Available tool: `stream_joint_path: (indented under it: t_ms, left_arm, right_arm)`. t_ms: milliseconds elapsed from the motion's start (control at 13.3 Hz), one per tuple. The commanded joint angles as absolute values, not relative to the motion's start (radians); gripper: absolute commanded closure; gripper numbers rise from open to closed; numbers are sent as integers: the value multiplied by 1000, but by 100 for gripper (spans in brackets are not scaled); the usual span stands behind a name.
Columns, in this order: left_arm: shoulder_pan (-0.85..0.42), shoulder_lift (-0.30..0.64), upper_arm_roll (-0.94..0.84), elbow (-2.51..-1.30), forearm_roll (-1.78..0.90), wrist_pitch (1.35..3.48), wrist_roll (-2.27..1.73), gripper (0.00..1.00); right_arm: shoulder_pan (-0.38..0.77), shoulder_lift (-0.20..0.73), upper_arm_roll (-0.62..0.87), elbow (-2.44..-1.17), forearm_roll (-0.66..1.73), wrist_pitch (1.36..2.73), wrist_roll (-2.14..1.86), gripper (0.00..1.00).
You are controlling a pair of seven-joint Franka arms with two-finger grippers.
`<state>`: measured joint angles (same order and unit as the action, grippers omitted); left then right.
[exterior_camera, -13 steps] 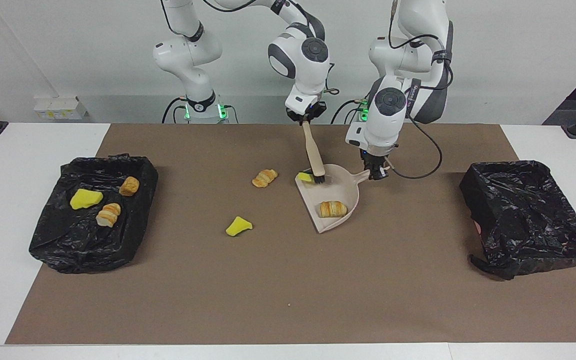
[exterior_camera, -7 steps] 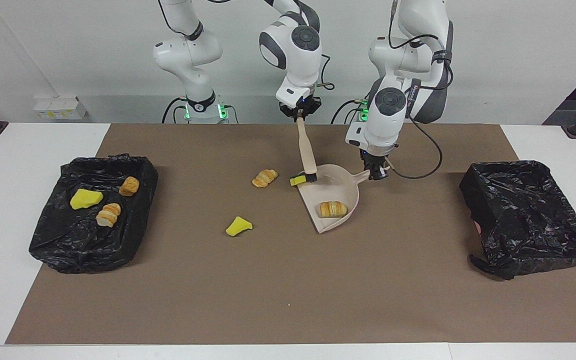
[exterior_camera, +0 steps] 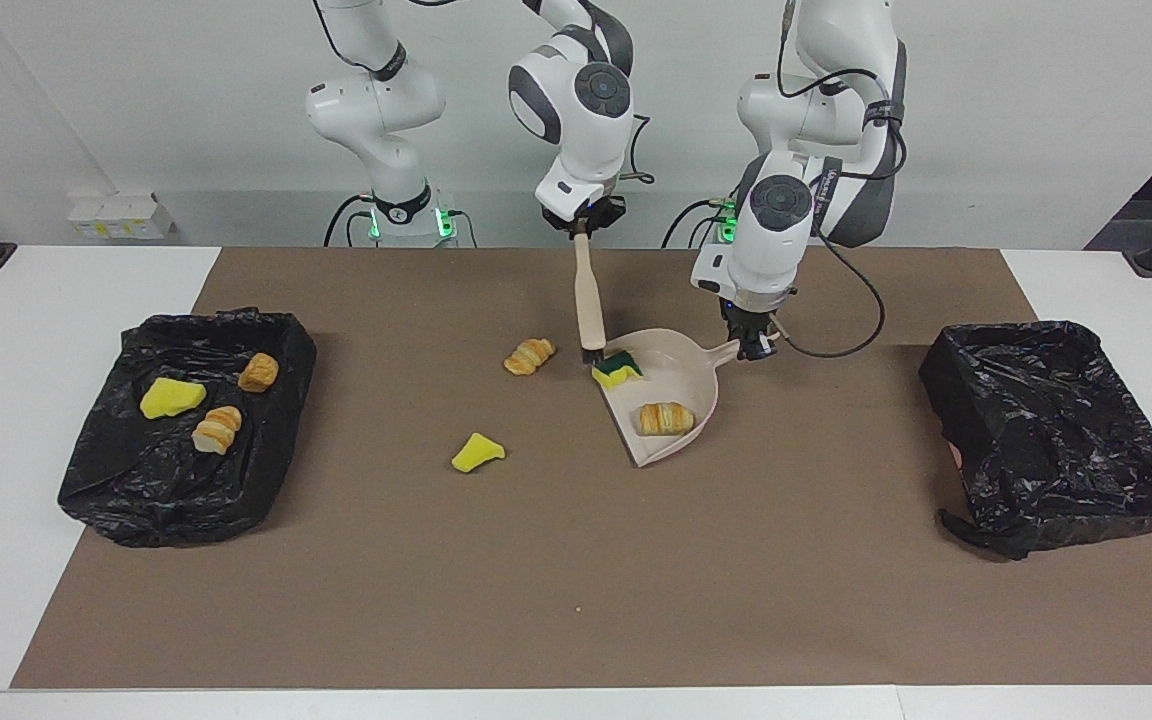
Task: Sweep and dump trash in bin
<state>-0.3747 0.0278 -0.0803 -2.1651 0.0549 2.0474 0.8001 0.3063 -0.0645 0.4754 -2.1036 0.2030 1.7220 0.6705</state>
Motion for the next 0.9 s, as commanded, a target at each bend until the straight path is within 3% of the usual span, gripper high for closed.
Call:
stream_joint_path:
  t_ms: [0, 300, 525, 825]
  left_arm:
    - [-387, 25, -75, -2158, 44, 2056, 790, 100]
    - [-385, 25, -74, -2160, 44, 2054, 790, 100]
    - [-385, 25, -74, -2160, 44, 2051, 799, 100]
    - [-387, 25, -75, -2160, 44, 2051, 799, 100]
  right_arm:
    - [270, -184, 479, -2250, 212, 1733, 735, 100]
    - [226, -216, 479, -2305, 121, 1735, 834, 100]
    - [198, -259, 480, -2400, 150, 1834, 894, 100]
    - [193, -233, 482, -2407, 239, 1897, 873, 100]
